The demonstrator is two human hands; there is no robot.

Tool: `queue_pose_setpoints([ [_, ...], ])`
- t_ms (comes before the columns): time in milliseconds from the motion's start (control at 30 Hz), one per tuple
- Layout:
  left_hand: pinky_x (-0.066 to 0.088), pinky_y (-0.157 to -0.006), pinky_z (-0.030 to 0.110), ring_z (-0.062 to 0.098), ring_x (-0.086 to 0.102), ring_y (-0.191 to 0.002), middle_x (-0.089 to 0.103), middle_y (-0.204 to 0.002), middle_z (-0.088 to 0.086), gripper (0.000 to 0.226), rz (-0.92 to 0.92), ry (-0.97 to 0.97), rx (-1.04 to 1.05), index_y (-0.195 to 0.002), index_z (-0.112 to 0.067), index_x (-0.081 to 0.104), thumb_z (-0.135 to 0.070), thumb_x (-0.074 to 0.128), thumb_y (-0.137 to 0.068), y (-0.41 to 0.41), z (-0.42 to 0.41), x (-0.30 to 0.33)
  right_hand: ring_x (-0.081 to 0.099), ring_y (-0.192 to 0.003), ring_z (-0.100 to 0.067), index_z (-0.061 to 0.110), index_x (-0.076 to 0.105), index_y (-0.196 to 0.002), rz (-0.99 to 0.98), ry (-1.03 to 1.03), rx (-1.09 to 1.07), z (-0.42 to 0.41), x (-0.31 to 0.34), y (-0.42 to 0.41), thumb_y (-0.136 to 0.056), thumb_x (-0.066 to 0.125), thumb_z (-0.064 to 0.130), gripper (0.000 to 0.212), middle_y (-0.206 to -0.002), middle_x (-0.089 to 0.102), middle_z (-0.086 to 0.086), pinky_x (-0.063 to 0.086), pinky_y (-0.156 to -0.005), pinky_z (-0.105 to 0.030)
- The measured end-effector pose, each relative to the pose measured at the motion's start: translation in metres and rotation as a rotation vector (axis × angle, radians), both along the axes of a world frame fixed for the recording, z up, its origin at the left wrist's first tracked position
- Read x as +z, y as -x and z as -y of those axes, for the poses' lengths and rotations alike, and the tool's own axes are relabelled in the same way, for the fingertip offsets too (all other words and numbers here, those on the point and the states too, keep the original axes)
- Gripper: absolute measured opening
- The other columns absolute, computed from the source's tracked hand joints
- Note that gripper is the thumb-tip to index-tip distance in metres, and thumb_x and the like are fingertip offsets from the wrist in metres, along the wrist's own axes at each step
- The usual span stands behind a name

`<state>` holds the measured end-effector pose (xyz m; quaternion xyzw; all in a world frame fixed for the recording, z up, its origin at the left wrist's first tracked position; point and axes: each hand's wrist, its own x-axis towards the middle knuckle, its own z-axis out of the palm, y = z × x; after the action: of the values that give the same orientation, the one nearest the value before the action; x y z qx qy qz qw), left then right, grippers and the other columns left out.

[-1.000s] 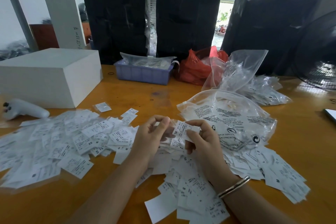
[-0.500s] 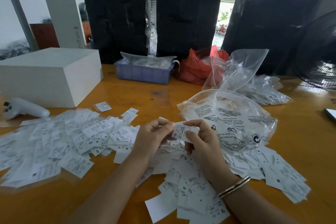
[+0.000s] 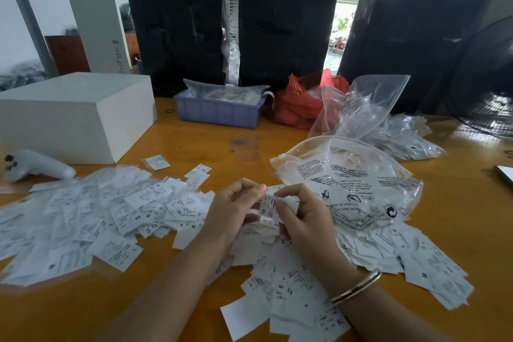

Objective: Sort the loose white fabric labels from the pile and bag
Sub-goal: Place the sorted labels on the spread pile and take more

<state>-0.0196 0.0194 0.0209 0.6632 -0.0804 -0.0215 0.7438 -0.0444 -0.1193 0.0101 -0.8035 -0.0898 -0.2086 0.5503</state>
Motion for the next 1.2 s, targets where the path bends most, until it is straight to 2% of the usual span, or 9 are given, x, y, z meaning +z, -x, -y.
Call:
queue_pose_setpoints([
  [133,0.049,-0.056,0.015,0.007,0.066,-0.067,0.069,-0.070,-0.002,0.028,0.014,0.009,0.018,-0.068,-0.023,0.070,-0.050,0.068,-0.064,0.0013,0.0014,0.0010,0.048,-0.035,-0.006,0.030,0.056,-0.080,-0.040,-0.002,-0.020,-0.0011,-0.0001,-0.0011,-0.088,0.063,0.024,0.012,-0.045,0.059,0.001,0.036,-0.038,-0.017],
  [467,0.049,-0.058,0.012,0.008,0.069,-0.074,0.074,-0.080,-0.001,0.036,0.029,-0.078,-0.007,-0.077,-0.023,0.075,-0.054,0.057,-0.074,0.0020,0.0010,0.0016,0.047,-0.035,-0.012,0.014,0.055,-0.083,-0.169,-0.235,-0.004,0.0027,-0.0010,-0.0040,-0.091,0.059,0.018,0.009,-0.045,0.053,-0.007,0.035,-0.037,-0.023],
  [600,0.051,-0.065,0.016,0.010,0.067,-0.078,0.074,-0.083,0.001,0.018,0.049,-0.082,-0.082,-0.087,-0.024,0.077,-0.032,0.061,-0.086,0.0023,-0.0023,0.0015,0.046,-0.035,-0.012,0.017,0.056,-0.081,-0.144,-0.233,0.026,0.0030,0.0000,-0.0025,-0.090,0.061,0.019,0.010,-0.044,0.054,-0.005,0.034,-0.038,-0.021],
  [667,0.052,-0.063,0.017,0.008,0.064,-0.070,0.073,-0.082,0.002,0.019,0.089,-0.108,-0.073,-0.084,-0.028,0.077,-0.017,0.062,-0.089,0.0013,-0.0028,0.0007,0.045,-0.036,-0.012,0.021,0.058,-0.081,-0.127,-0.245,0.072,0.0032,0.0008,-0.0011,-0.090,0.062,0.020,0.010,-0.045,0.052,-0.006,0.035,-0.038,-0.020],
  [767,0.052,-0.059,0.016,0.005,0.061,-0.061,0.072,-0.073,-0.002,0.028,0.119,-0.122,-0.057,-0.077,-0.036,0.077,-0.013,0.064,-0.087,0.0006,-0.0021,0.0008,0.043,-0.044,-0.010,0.026,0.060,-0.089,-0.098,-0.293,0.177,0.0020,0.0006,0.0002,-0.094,0.055,0.014,0.014,-0.053,0.051,-0.003,0.038,-0.042,-0.019],
  [833,0.052,-0.058,0.016,0.004,0.062,-0.062,0.072,-0.072,-0.005,0.030,0.080,-0.034,-0.030,-0.077,-0.037,0.077,-0.010,0.066,-0.086,-0.0008,-0.0023,0.0007,0.042,-0.045,-0.004,0.018,0.053,-0.100,-0.072,-0.400,0.237,0.0021,-0.0002,-0.0009,-0.096,0.047,0.004,0.015,-0.053,0.050,0.005,0.036,-0.044,-0.015],
  [933,0.053,-0.061,0.017,0.008,0.067,-0.068,0.074,-0.082,0.000,0.023,0.024,0.073,-0.007,-0.081,-0.034,0.076,-0.012,0.070,-0.080,-0.0027,-0.0032,0.0001,0.043,-0.047,-0.005,0.014,0.050,-0.092,-0.060,-0.502,0.191,0.0053,0.0008,-0.0031,-0.094,0.049,0.001,0.013,-0.056,0.055,0.005,0.036,-0.046,-0.014],
  [1067,0.052,-0.062,0.016,0.009,0.070,-0.074,0.075,-0.087,-0.002,0.017,0.046,0.002,-0.037,-0.091,-0.025,0.072,-0.014,0.073,-0.078,-0.0029,-0.0025,-0.0030,0.048,-0.049,-0.004,0.015,0.057,-0.083,-0.059,-0.339,0.074,0.0046,0.0000,-0.0054,-0.089,0.061,0.008,0.010,-0.059,0.062,0.003,0.040,-0.048,-0.016],
  [1200,0.053,-0.064,0.017,0.011,0.071,-0.080,0.075,-0.088,-0.006,0.020,0.064,-0.075,-0.015,-0.096,-0.027,0.068,-0.014,0.072,-0.082,-0.0038,-0.0024,-0.0049,0.050,-0.053,-0.006,0.024,0.058,-0.094,-0.039,-0.230,0.013,0.0022,0.0000,-0.0064,-0.088,0.063,0.010,0.016,-0.062,0.063,0.006,0.043,-0.052,-0.021],
])
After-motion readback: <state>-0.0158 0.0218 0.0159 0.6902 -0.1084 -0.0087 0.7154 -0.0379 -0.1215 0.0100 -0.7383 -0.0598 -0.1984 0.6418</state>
